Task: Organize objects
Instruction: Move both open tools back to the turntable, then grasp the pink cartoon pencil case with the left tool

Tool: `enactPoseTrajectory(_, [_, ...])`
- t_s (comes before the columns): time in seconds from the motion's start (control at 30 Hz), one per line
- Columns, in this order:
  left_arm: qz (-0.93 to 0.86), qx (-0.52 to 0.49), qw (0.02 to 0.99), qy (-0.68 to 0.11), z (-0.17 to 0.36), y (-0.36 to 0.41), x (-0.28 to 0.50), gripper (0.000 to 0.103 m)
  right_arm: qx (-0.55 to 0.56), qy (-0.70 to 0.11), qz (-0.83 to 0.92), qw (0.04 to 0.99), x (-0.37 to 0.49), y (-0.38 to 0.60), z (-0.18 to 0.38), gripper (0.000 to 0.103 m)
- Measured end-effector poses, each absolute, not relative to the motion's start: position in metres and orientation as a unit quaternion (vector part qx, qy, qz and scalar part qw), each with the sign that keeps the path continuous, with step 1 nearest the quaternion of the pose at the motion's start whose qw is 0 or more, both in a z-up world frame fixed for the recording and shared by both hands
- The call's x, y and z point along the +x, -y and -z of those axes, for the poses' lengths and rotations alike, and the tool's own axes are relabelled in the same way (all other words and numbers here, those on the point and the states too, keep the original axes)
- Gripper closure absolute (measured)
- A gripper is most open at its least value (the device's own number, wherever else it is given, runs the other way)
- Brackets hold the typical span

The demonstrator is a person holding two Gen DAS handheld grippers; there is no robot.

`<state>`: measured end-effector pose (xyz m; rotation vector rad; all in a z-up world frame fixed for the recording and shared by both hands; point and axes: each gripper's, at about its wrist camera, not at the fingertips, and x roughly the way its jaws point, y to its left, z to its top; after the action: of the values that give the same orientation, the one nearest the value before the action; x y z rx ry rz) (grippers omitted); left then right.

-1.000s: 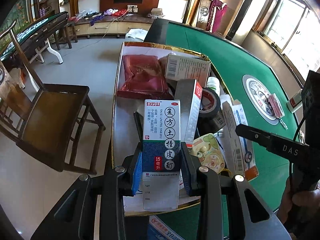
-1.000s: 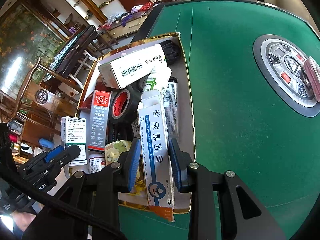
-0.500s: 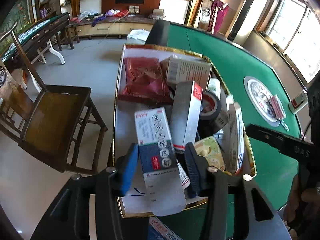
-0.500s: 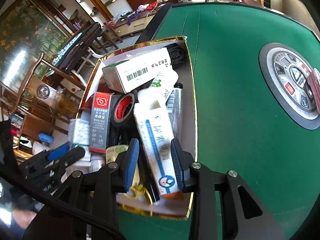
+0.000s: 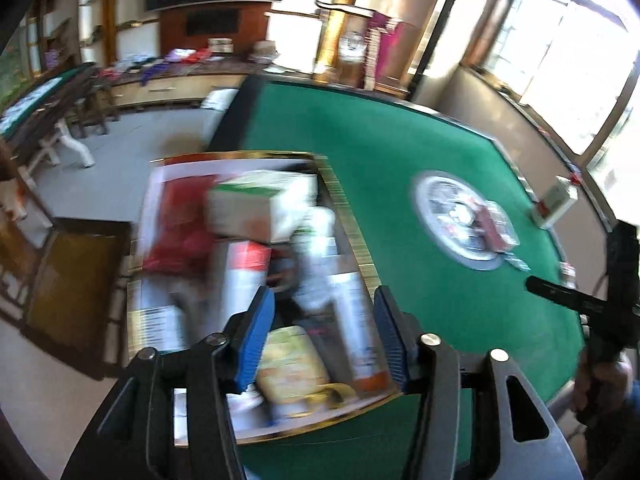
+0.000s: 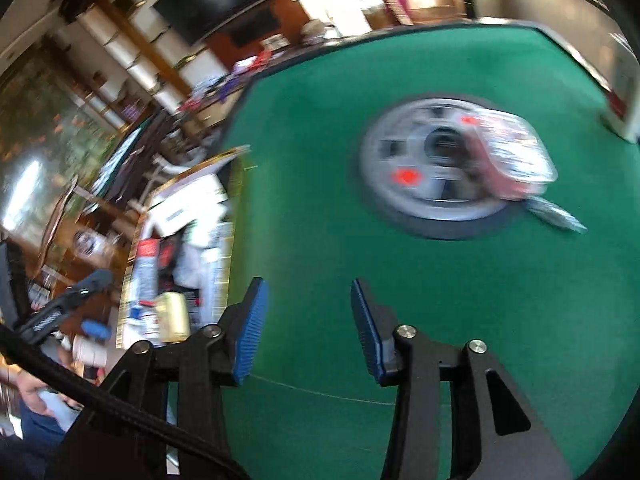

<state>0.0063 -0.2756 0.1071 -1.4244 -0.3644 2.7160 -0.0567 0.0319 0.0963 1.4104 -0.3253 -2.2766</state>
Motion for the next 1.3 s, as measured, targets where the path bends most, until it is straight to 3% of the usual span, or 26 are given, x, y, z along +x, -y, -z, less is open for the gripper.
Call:
enactPoseTrajectory(0.3, [-0.802, -0.55, 0.172, 0.154, -0.101, 0.135, -0.1, 0.043, 0.514, 0.191, 0.823, 0.145, -0.063, -0.145, -0.081, 0.057])
enactPoseTrajectory(0.4, [-0.784, -0.571, 0.193, 0.146, -0.095, 0.075, -0.142, 0.035, 0.513, 0.198, 0.823, 0.14, -0.06, -0.163, -0.078, 0.057])
enactPoseTrajectory(0.57, [-0.761, -0.613, 0.166, 0.134, -0.066, -0.001, -0.215, 0.034, 0.507, 0.215, 0.824, 0.134, -0.053, -0.198, -0.076, 0.057])
enactPoseTrajectory(0.83, [-0.762, -0.632, 0.095, 0.109, -0.033, -0.038, -0.265, 0.034, 0.506, 0.24, 0.819, 0.125, -0.039, -0.239, -0.065, 0.057])
enactPoseTrajectory(1.17, [-0.746, -0.641, 0.101, 0.148, -0.002, -0.046, -0.276, 0.034, 0.508, 0.256, 0.814, 0.119, -0.038, -0.265, -0.054, 0.057])
enactPoseTrajectory(1.3, [-0.757, -0.633, 0.095, 0.128, -0.002, -0.058, -0.272, 0.034, 0.51, 0.245, 0.815, 0.126, -0.044, -0.262, -0.055, 0.057])
